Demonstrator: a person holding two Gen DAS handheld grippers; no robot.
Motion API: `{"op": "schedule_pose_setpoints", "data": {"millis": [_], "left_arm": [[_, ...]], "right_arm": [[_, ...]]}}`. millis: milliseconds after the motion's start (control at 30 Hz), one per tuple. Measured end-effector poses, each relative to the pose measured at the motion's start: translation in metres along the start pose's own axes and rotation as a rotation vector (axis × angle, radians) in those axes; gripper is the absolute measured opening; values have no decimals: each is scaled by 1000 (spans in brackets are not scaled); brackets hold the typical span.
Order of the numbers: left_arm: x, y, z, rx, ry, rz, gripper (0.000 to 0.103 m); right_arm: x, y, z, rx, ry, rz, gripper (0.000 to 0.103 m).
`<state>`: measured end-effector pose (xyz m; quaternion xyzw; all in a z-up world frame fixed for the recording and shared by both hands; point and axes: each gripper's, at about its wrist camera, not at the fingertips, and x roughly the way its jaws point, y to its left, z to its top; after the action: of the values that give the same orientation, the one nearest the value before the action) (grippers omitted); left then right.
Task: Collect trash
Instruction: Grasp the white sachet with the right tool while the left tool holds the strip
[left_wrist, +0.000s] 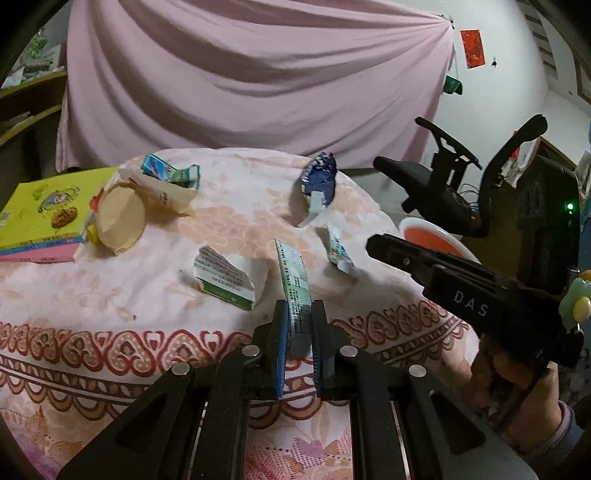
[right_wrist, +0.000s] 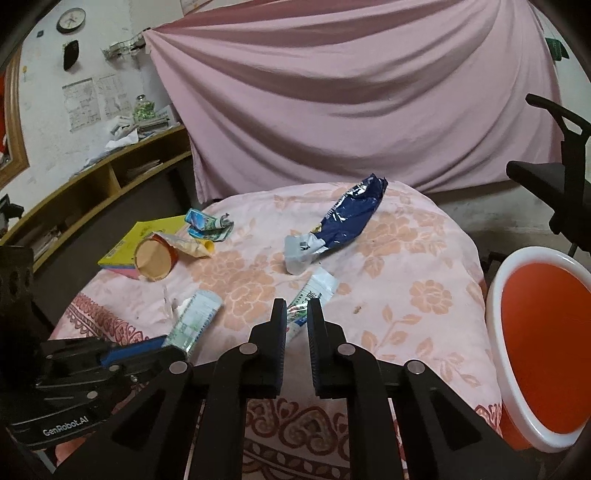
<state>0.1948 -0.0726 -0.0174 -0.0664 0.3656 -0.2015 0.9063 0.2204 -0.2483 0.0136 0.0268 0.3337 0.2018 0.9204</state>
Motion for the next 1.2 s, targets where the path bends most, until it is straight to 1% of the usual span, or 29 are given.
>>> {"op": "schedule_pose_setpoints", "data": {"millis": [167,333,400,533,600,667,733,933,1000,1033,1200], "left_arm": [[1,11,1,-23,13,70,9],[-5,24,2,-48,4,103,9],[-8,28,2,-54,-1,110,9],[-11,36,3,-73,-5,116,9],[-12,38,2,-82,0,116,8],[-12,39,1,-90,2,118,8],[-14,39,1,-94,1,117,8],[-16,38,2,-88,-5,117,4],[-19,36,2,-80,-17,111,3],[-20,34,2,-76,-23,109,3],[-27,24,3,-44,-61,95,2]], "right_arm": [[14,-7,0,47,56,-6,11],[29,-6,2,73,101,19,12],[36,-5,3,78,121,11,13],[39,-6,4,84,130,1,18],[41,-7,4,85,137,9,22],[42,-4,4,75,140,8,29],[43,0,5,55,144,-4,31],[48,7,5,9,160,-53,30],[48,10,5,-9,164,-72,26],[48,11,4,-18,165,-79,22],[40,5,1,-1,151,-58,18]]}}
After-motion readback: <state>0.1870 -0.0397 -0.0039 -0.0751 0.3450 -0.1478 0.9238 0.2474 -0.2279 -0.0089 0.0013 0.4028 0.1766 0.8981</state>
